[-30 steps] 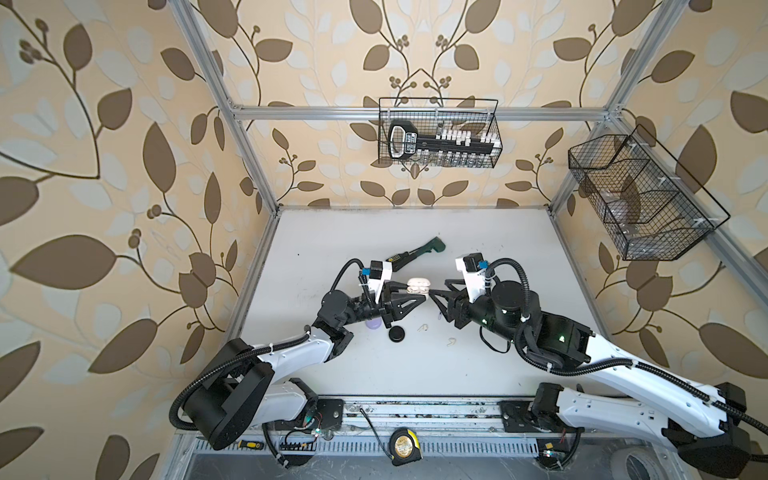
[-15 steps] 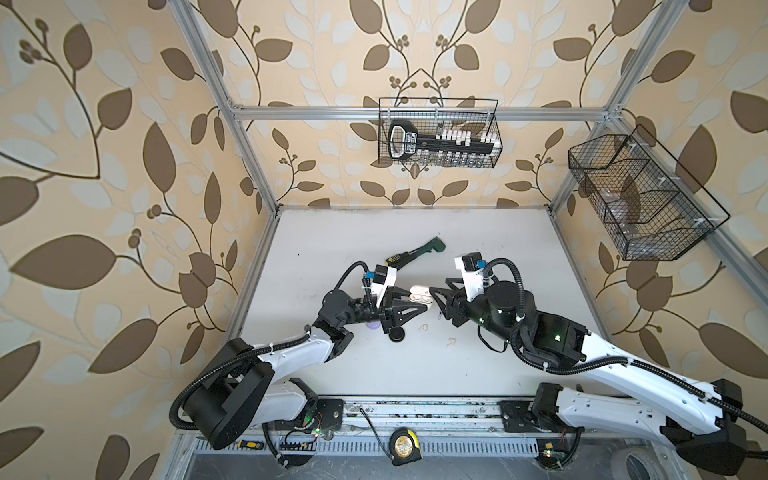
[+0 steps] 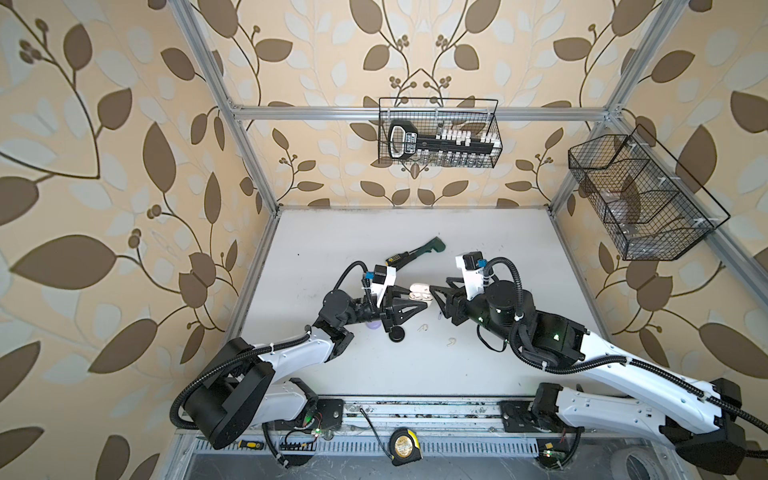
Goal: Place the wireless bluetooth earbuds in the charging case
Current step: 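Open the right gripper off the case and withdraw while the left gripper holds it, then move the right gripper down over the loose cream earbud on the table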
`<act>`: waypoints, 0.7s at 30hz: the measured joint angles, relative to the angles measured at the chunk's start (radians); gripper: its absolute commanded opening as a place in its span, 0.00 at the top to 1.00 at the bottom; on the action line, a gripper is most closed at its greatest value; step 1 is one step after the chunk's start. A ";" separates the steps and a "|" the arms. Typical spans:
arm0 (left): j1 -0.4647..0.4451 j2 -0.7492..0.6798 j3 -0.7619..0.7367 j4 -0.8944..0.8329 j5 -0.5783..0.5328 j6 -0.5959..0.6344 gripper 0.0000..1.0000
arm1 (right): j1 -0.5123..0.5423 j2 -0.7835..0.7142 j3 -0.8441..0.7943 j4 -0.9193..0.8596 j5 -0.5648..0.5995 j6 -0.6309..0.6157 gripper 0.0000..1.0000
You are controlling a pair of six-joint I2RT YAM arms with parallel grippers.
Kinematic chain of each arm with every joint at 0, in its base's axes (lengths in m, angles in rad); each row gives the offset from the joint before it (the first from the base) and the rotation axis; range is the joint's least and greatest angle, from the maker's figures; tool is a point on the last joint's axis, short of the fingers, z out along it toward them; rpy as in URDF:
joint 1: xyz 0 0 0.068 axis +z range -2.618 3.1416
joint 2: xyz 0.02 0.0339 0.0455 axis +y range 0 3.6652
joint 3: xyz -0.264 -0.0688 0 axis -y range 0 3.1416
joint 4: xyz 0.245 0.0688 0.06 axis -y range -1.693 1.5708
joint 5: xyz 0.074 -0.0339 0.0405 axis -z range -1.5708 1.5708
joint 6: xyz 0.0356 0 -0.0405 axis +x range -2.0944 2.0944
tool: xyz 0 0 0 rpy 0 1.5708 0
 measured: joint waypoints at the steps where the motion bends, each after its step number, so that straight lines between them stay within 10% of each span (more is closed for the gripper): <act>1: 0.000 0.000 0.000 -0.005 -0.007 0.011 1.00 | 0.000 -0.001 0.005 -0.010 0.000 0.003 0.43; 21: 0.000 -0.053 0.000 -0.293 -0.277 0.234 1.00 | -0.030 -0.095 -0.066 -0.286 0.073 0.155 0.40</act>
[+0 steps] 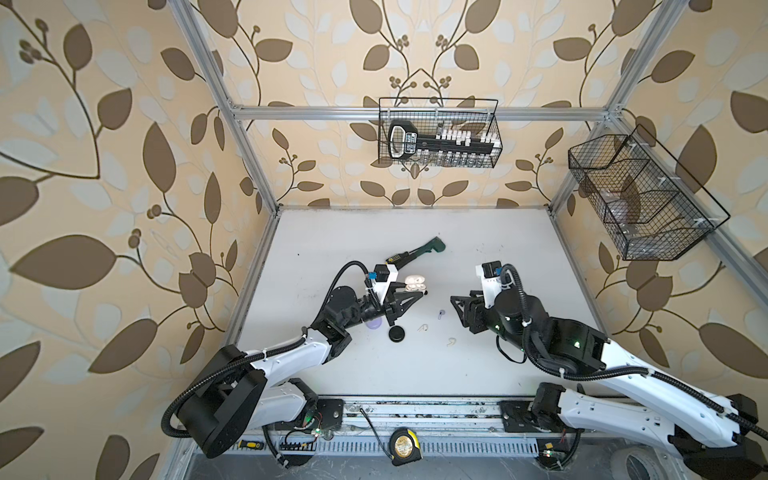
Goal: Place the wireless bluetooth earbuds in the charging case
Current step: 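Move the right gripper down over the loose cream earbud on the table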
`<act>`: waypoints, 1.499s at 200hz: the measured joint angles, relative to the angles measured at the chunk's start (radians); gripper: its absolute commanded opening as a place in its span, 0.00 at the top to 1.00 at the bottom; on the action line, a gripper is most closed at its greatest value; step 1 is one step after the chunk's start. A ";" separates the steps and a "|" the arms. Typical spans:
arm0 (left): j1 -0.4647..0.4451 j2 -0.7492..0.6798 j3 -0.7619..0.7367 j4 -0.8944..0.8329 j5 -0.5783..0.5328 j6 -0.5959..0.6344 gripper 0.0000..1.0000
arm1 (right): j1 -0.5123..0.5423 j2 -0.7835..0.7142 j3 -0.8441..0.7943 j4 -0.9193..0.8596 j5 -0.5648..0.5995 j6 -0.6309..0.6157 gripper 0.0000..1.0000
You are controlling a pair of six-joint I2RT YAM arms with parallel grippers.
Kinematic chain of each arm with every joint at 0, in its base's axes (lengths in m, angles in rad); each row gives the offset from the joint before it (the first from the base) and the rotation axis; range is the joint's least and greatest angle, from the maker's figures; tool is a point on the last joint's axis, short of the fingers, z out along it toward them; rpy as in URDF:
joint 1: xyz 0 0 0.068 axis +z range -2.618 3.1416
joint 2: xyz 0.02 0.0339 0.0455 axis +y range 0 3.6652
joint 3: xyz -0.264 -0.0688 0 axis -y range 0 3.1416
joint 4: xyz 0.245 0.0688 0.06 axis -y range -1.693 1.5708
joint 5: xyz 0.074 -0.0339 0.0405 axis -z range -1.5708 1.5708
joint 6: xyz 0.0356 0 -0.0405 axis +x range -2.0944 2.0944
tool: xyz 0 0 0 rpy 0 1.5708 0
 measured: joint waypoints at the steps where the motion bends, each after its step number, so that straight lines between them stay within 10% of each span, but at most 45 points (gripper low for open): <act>1: 0.000 0.000 0.000 -0.003 -0.008 0.000 1.00 | -0.001 0.000 -0.005 0.000 -0.001 0.002 0.40; 102: 0.030 -0.027 0.004 -0.138 -0.190 0.006 1.00 | -0.062 0.269 -0.210 0.093 -0.125 0.071 0.42; 142: 0.180 -0.044 -0.014 -0.121 -0.187 -0.057 1.00 | -0.062 0.461 -0.152 0.164 -0.159 0.073 0.48; 300: 0.178 -0.164 -0.028 -0.204 -0.194 -0.056 1.00 | -0.039 0.834 0.070 0.140 -0.174 0.022 0.69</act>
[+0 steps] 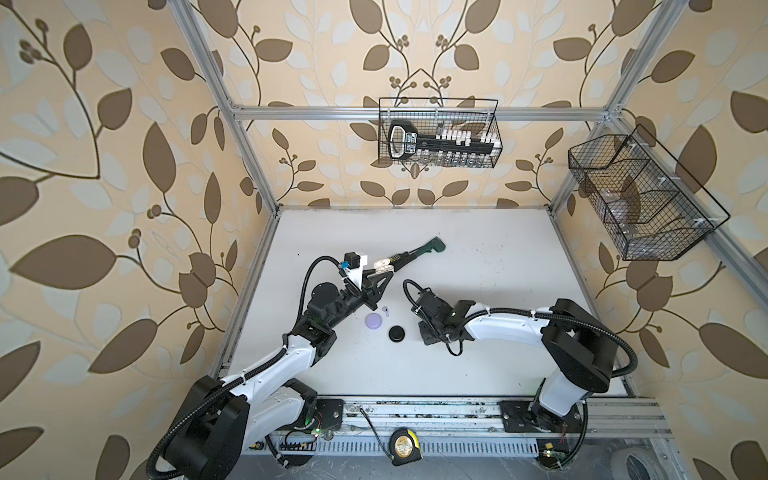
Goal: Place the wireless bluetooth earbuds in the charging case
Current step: 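Move the right gripper down over the loose cream earbud on the table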
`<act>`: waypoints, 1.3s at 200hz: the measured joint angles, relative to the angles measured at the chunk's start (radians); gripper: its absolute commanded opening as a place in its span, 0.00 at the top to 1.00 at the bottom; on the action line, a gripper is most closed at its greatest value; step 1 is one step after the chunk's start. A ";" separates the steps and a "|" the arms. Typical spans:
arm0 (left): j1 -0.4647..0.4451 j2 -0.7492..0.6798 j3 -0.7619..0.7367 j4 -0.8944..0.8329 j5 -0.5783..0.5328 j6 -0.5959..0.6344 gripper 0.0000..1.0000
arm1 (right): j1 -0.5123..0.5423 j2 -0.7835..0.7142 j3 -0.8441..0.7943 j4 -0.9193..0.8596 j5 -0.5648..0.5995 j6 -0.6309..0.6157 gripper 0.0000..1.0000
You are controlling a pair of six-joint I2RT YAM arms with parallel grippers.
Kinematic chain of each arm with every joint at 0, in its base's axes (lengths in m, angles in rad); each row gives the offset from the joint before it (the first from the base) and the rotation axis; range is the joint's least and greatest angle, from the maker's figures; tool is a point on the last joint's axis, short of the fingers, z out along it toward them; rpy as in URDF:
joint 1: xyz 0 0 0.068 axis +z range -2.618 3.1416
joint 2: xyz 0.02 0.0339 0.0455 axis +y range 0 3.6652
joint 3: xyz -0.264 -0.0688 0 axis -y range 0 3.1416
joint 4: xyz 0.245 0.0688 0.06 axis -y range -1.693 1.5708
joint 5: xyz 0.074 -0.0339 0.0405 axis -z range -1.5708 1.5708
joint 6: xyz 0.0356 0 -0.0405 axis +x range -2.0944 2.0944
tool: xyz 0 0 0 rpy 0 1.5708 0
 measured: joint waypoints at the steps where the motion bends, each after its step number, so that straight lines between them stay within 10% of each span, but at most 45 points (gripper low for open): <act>1: 0.000 0.000 0.000 0.000 0.000 0.000 1.00 | 0.000 0.001 0.000 0.000 0.001 0.000 0.69; 153: 0.000 -0.020 -0.008 -0.014 -0.001 0.016 1.00 | -0.016 -0.136 0.014 -0.001 -0.039 -0.001 0.59; 260: 0.000 -0.100 -0.042 -0.041 -0.028 0.029 1.00 | -0.063 0.072 0.183 -0.139 -0.089 -0.061 0.53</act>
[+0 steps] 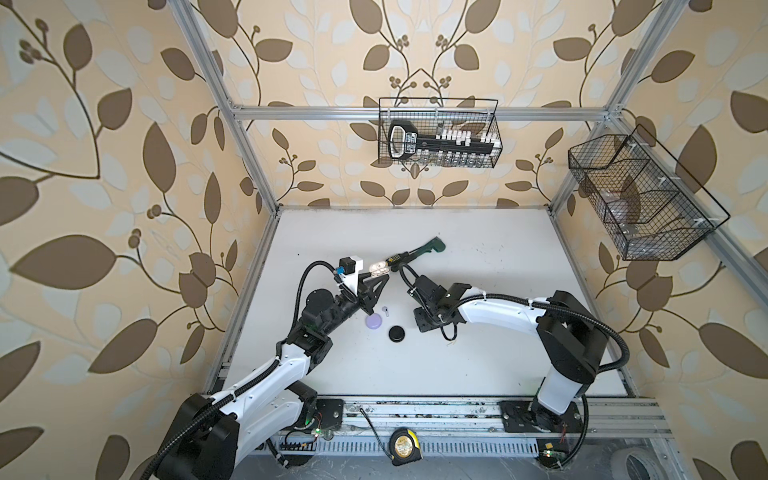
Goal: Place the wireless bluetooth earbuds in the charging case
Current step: 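Move the right gripper down over the loose cream earbud on the table, then close the right gripper on the cream earbud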
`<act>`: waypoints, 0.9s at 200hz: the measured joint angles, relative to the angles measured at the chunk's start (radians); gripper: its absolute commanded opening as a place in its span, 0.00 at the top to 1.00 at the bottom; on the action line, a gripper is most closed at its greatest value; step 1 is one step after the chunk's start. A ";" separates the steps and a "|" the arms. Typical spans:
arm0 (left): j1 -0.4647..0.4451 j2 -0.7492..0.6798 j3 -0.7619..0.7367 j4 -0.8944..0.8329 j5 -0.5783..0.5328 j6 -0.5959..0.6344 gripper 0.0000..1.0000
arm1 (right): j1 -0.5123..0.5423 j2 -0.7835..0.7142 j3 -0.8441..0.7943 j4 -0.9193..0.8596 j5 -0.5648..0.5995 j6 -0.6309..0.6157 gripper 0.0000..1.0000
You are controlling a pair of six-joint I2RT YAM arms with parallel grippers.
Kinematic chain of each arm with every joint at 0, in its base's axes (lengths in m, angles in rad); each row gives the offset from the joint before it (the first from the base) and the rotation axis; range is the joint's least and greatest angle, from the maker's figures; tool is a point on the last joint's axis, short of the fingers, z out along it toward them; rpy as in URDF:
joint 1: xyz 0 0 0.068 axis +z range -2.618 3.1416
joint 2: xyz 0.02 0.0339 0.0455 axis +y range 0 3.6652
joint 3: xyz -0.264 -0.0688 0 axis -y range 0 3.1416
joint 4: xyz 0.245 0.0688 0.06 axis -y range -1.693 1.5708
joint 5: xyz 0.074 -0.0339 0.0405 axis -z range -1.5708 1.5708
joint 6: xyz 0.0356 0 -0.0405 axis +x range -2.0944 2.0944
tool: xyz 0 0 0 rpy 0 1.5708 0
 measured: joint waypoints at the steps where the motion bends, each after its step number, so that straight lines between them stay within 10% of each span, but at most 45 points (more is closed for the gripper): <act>1: 0.000 0.000 0.000 0.000 0.000 0.000 1.00 | 0.000 0.002 0.000 -0.001 0.000 0.000 0.53; 180: 0.000 -0.029 -0.008 -0.018 -0.002 0.015 1.00 | 0.005 0.053 0.005 -0.015 -0.005 -0.006 0.64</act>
